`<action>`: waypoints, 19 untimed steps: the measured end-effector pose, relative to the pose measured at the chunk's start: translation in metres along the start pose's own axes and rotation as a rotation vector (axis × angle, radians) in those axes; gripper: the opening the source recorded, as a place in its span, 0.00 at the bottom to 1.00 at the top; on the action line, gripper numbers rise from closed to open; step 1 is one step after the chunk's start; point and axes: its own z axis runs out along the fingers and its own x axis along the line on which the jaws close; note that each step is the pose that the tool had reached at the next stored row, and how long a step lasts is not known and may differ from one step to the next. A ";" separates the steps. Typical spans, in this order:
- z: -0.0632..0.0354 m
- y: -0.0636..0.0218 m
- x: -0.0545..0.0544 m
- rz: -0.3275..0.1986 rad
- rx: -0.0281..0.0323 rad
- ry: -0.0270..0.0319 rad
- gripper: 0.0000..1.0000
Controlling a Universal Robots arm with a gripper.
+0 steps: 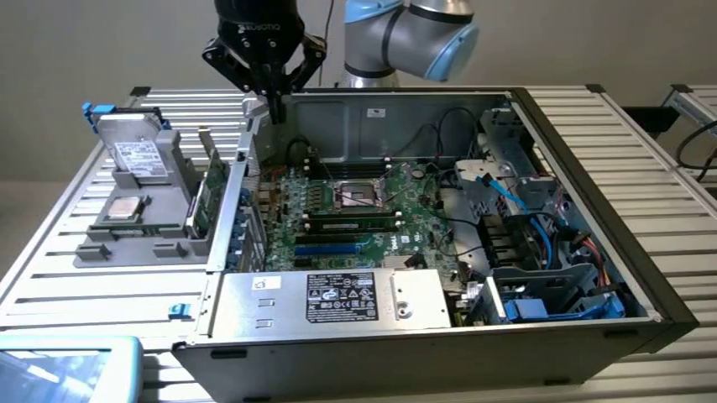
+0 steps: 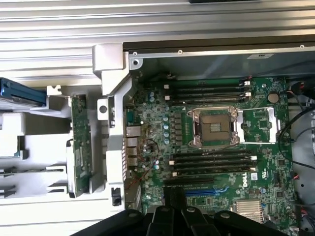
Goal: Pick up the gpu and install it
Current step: 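Reach for the gpu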
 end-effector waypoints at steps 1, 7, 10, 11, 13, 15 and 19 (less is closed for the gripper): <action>0.0000 -0.0003 0.005 0.000 0.0000 0.0000 0.12; -0.0002 -0.0018 0.031 0.000 -0.0002 -0.0001 0.12; 0.0012 -0.0021 0.045 0.000 -0.0002 -0.0002 0.12; 0.0021 -0.0020 0.049 0.000 -0.0003 -0.0003 0.12; 0.0048 -0.0018 0.058 0.000 -0.0003 -0.0008 0.12; 0.0076 -0.0017 0.068 0.000 -0.0003 -0.0011 0.12; 0.0116 -0.0021 0.086 0.000 -0.0003 -0.0011 0.12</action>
